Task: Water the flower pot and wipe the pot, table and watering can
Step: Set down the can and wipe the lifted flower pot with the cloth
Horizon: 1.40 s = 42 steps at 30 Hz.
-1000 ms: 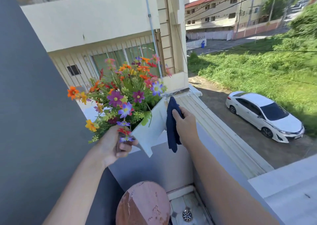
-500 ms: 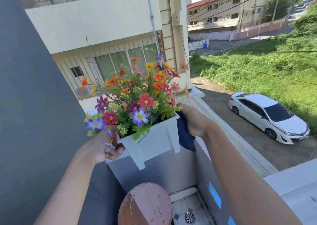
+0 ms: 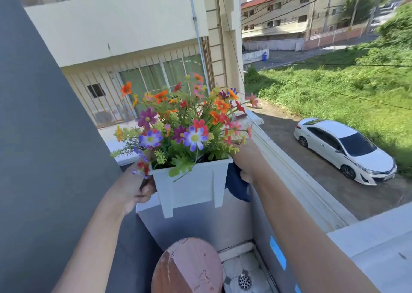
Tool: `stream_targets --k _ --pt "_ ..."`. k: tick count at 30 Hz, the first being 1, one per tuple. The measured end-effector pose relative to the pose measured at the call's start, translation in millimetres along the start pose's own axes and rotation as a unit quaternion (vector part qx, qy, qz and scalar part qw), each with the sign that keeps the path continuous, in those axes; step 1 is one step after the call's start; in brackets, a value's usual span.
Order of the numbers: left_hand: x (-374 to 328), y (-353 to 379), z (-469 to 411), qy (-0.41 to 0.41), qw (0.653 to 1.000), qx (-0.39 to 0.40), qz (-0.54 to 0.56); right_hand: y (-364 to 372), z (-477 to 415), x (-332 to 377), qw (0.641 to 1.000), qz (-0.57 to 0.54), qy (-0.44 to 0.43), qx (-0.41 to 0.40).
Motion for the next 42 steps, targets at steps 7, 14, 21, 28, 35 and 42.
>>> stream_targets --k 7,14,21,28,35,42 --pt "-4.4 15.7 23.7 0.026 0.992 -0.096 0.073 -6.2 -10.8 -9.8 0.994 0.023 -0.062 -0.088" --pt "51.7 79.8 46.5 -0.058 0.985 -0.071 0.145 0.5 -8.6 -30.9 0.984 0.042 -0.052 -0.168" --pt "51.8 121.7 35.1 -0.096 0.990 -0.063 0.079 21.0 16.5 -56.7 0.985 0.030 -0.018 -0.167" --pt "99.1 90.3 16.8 -0.172 0.974 -0.122 0.084 46.8 30.2 -77.7 0.980 0.074 -0.065 -0.173" --pt "132.4 47.0 25.3 -0.211 0.951 -0.153 0.167 82.2 33.3 -119.0 0.994 -0.033 0.102 0.025" --pt "137.8 38.4 25.0 -0.216 0.950 -0.123 0.187 86.4 -20.9 -103.4 0.996 -0.044 0.071 -0.001"
Point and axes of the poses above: each hand's wrist, its own z-axis away from the middle knuckle, its own y-axis out of the palm, x = y × z, the point moved 9 cm from there along -z, towards the middle knuckle, and after that the axes turned 2 degrees about z, right-handed, at the moved point
